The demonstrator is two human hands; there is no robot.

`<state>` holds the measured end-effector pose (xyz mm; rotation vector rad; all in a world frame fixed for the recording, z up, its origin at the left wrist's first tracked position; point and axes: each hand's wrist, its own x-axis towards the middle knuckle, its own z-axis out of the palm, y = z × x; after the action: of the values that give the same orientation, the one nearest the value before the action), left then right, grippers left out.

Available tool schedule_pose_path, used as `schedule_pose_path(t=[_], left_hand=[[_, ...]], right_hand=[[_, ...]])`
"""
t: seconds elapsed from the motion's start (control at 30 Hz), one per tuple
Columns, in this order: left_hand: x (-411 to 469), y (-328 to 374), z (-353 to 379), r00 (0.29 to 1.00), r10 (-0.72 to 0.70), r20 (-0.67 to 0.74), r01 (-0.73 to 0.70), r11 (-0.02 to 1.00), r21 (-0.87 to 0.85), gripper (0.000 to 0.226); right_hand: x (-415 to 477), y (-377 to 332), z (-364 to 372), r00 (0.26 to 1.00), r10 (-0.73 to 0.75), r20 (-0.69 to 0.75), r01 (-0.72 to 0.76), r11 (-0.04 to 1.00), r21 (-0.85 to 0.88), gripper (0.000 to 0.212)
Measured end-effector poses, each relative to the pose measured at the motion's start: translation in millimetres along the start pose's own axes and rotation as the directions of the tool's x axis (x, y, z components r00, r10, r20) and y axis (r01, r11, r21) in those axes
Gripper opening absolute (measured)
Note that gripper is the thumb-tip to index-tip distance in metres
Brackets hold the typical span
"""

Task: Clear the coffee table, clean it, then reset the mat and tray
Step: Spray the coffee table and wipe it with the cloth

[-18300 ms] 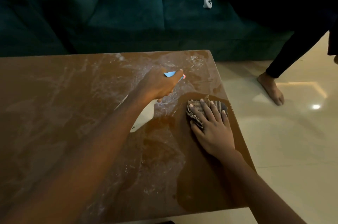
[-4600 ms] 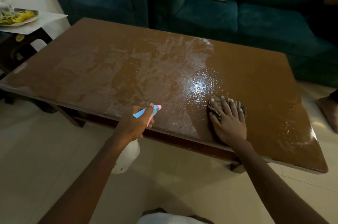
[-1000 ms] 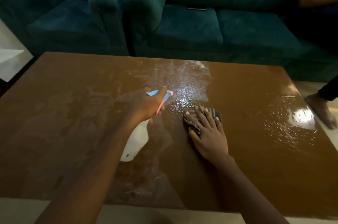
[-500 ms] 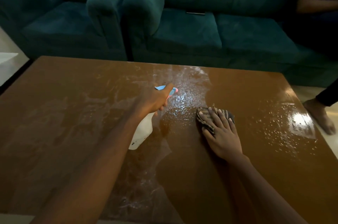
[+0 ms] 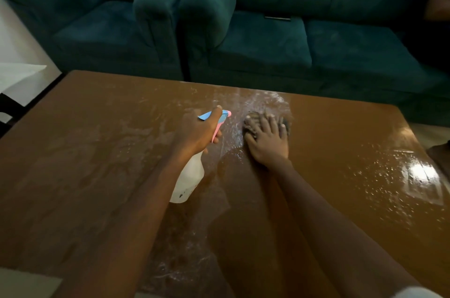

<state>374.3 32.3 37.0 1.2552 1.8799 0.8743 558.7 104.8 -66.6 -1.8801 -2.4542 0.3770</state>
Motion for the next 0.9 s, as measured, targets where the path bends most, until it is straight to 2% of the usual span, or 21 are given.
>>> schedule_pose_path(t=[0.13,0.2,0.37,0.47,0.63,0.9], left_hand=[[2,-3,0,1.0,-0.008,0.008,0.008,1.0,0.024,0.055],[5,-1,2,0.999,-0.027,0.034,0.025,0.998,0.054,0.057],[24,20,17,0.996,-0.018,0.087,0.005,0.989,0.147,0.051],[39,34,28,0.992,0.017,0.127,-0.04,0.983,0.179,0.052],[66,44,43,0.991,0.062,0.123,-0.086,0.976,0.2,0.055],[76,53,49,0.996,0.052,0.073,-0.068,0.972,0.227,0.052]], right_hand=[[-23,-15,8,0.966,-0.258,0.021,0.258,0.964,-0.061,0.056],[-43,0,11,0.955,-0.296,0.017,0.296,0.953,-0.062,0.058],[-64,44,5,0.996,-0.072,-0.059,0.072,0.997,-0.009,0.066],[-58,60,1,0.998,0.011,-0.067,-0.011,1.0,-0.003,0.068],[-49,68,-1,0.998,0.032,-0.057,-0.032,0.999,0.01,0.068],[-44,75,-2,0.997,0.042,-0.06,-0.041,0.999,0.031,0.068]])
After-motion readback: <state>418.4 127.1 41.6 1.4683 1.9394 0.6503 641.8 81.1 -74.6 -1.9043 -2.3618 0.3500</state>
